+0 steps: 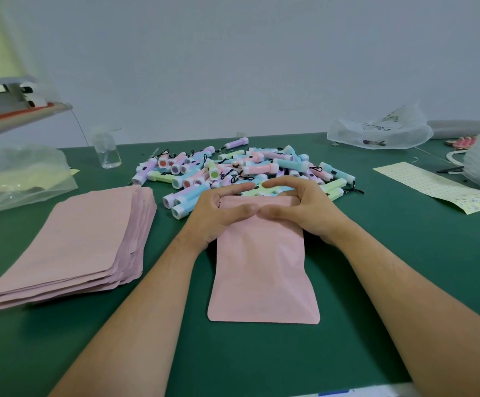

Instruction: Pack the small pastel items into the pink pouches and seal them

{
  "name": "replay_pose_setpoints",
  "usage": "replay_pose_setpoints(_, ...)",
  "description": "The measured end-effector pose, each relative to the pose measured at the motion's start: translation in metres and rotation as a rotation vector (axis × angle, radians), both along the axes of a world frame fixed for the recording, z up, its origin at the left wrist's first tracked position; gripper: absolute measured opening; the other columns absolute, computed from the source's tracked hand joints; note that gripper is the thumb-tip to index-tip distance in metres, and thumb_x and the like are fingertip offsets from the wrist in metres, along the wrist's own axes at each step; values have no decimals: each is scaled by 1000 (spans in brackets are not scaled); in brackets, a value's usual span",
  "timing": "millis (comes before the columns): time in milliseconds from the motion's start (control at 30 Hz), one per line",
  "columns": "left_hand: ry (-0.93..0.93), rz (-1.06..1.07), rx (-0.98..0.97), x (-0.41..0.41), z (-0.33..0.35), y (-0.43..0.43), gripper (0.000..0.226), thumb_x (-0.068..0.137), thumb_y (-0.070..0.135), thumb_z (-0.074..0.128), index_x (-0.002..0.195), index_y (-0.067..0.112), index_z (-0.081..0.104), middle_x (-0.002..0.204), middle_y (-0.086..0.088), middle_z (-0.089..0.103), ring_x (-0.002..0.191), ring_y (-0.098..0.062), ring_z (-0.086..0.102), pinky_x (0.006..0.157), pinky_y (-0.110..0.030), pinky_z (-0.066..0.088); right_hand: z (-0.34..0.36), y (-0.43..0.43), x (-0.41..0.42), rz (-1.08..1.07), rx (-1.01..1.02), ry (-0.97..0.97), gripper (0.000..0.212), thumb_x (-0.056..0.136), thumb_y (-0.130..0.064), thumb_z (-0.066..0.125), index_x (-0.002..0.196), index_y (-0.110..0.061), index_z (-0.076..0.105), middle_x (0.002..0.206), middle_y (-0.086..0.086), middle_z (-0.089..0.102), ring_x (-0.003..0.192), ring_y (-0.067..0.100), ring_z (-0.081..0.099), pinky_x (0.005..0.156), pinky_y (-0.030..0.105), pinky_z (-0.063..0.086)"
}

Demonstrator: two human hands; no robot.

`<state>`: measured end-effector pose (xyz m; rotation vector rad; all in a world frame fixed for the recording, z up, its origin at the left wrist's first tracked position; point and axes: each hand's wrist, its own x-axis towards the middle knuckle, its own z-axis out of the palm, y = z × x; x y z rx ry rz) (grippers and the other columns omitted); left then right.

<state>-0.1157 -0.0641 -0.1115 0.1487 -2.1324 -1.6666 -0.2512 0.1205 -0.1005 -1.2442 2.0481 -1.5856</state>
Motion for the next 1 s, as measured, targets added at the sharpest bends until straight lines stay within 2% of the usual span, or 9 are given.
replay_pose_setpoints(133,12,-7,1,0,-1,-1,45,85,26,89,126,39,76,119,23,75,110,1,71,83,-16,57,-2,-3,-2,14,-24,-68,58,70,-34,93,118,-49,62,84,3,70,78,20,73,70,34,60)
replay_pose_setpoints(267,-10,20,-46,0,0,-1,50,83,32,90,129,37,75,123,23,74,114,3,68,89,-18,57,-3,-6,-2,61,-40,-87,57,77,-24,90,121,-52,66,75,0,61,74,14,67,70,28,53)
replay_pose_setpoints(400,-63,59,56,0,3,-2,53,78,52,86,114,13,80,112,-11,79,99,-21,75,90,-39,60,0,-3,-7,34,-71,-135,51,73,-28,92,116,-45,72,88,9,71,83,23,73,80,37,59)
replay_pose_setpoints(467,-104,52,74,1,3,-1,63,77,55,82,109,1,78,107,-22,77,91,-30,72,93,-49,58,-1,0,-11,-9,-58,-117,47,69,-35,94,111,-41,76,105,3,76,94,22,75,87,39,61)
replay_pose_setpoints(533,-110,35,50,1,3,0,53,80,53,79,108,9,82,103,-18,79,88,-27,73,87,-43,60,0,4,-14,-26,-19,-99,39,69,-40,94,105,-38,79,112,-10,76,98,13,74,87,35,60)
replay_pose_setpoints(633,-78,29,-21,-1,2,2,30,91,48,74,104,23,84,96,-18,79,76,-18,70,66,-24,57,1,9,-13,26,66,-106,25,77,-44,88,93,-25,83,95,-3,79,87,13,75,75,27,56)
replay_pose_setpoints(767,-50,25,-60,-3,-1,2,24,94,48,71,97,28,85,88,-8,80,70,-11,71,58,-18,55,0,7,-10,-23,67,-67,23,81,-39,87,78,-18,78,76,-3,74,67,10,66,60,21,49)
replay_pose_setpoints(867,-53,62,-4,-4,-1,2,29,91,51,72,96,26,85,89,-8,81,72,-11,71,64,-20,56,1,6,-8,-62,32,-2,22,84,-36,84,72,-21,73,68,-8,66,61,6,60,56,18,45)
replay_pose_setpoints(1000,-41,71,116,-2,-1,-2,38,96,44,70,97,8,83,100,-15,81,86,-19,75,79,-24,58,5,16,-10,-63,-13,-20,21,83,-43,85,80,-22,79,76,-1,75,68,8,68,60,19,51)
